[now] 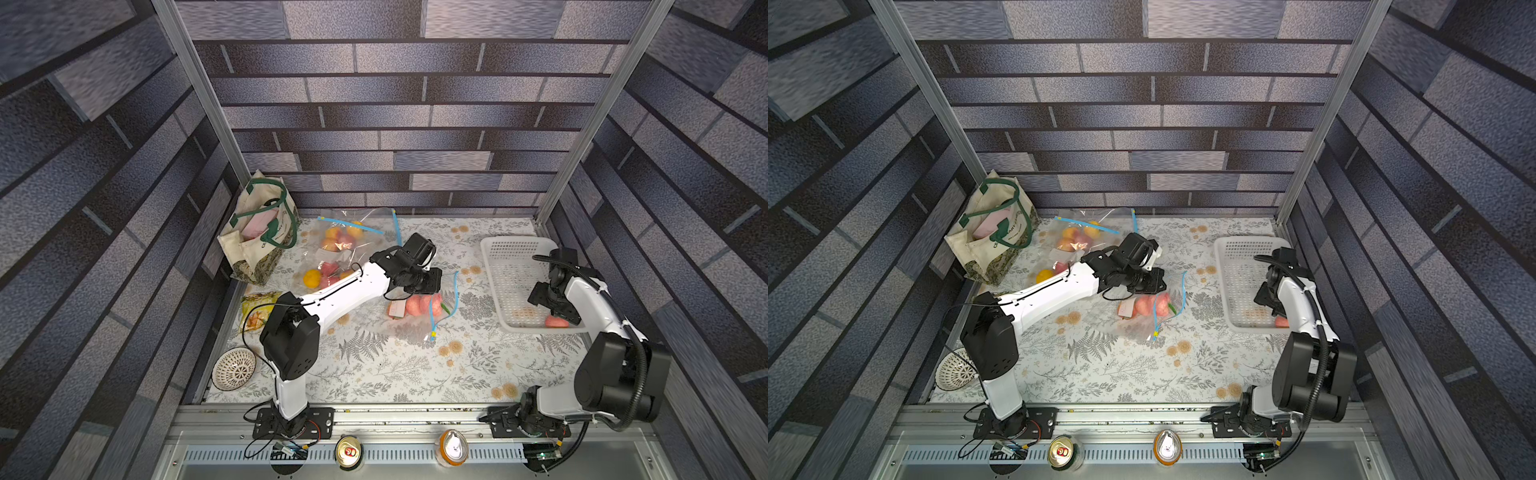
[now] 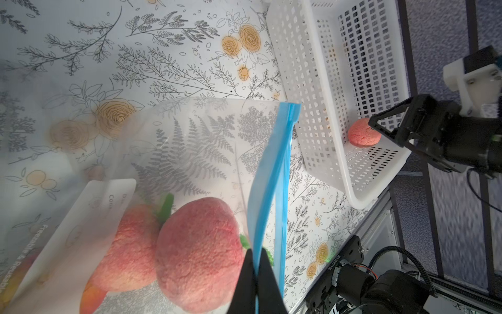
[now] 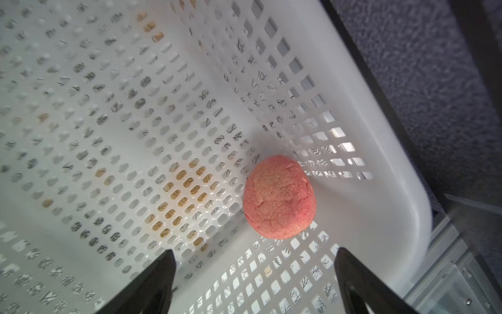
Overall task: Place the peach in a zip-top bag and seal the zipper
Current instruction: Pick up the peach from the basket.
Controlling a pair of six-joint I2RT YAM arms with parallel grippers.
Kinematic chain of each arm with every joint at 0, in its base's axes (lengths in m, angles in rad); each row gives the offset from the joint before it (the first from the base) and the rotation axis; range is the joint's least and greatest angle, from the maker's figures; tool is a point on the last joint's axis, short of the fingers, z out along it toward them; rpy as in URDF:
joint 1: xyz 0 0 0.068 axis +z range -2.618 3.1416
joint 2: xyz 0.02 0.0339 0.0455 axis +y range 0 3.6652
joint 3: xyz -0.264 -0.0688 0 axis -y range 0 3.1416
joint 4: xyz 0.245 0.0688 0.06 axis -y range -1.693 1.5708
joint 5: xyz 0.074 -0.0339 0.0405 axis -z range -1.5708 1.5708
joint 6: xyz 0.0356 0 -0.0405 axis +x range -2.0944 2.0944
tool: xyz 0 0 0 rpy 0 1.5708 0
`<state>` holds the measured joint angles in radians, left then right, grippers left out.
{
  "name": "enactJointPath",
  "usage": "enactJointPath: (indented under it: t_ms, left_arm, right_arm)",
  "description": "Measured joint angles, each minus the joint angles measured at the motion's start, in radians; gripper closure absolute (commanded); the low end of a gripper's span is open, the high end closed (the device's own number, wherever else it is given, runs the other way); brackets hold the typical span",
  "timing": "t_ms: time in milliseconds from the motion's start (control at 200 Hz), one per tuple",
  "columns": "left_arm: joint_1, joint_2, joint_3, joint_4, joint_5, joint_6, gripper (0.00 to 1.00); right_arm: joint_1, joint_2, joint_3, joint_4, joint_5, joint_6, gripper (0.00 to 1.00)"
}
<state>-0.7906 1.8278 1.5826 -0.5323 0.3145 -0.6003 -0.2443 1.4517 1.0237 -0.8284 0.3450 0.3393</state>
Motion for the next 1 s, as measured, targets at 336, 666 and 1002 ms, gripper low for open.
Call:
enactJointPath:
  t_ms: [336,666,1002]
  left_arm:
    - [-0.025,0.007,0.112,-0.087,-0.034,0.003,1.0]
    - [-0.083,0.097,0.252,-0.165,-0.058,0.011,1.0]
    - [-0.083,0.098,0.253,-0.195,-0.069,0.02,1.0]
  right_arm:
    - [-0.023,0.062,-0.041,0.066,-0.005,-0.027,0.09]
    - [-0.023,0.146,-0.032,0.111,-0.027,-0.033,0.22]
    - [-0.023,0.146,-0.031,0.137,-0.07,-0.034,0.35]
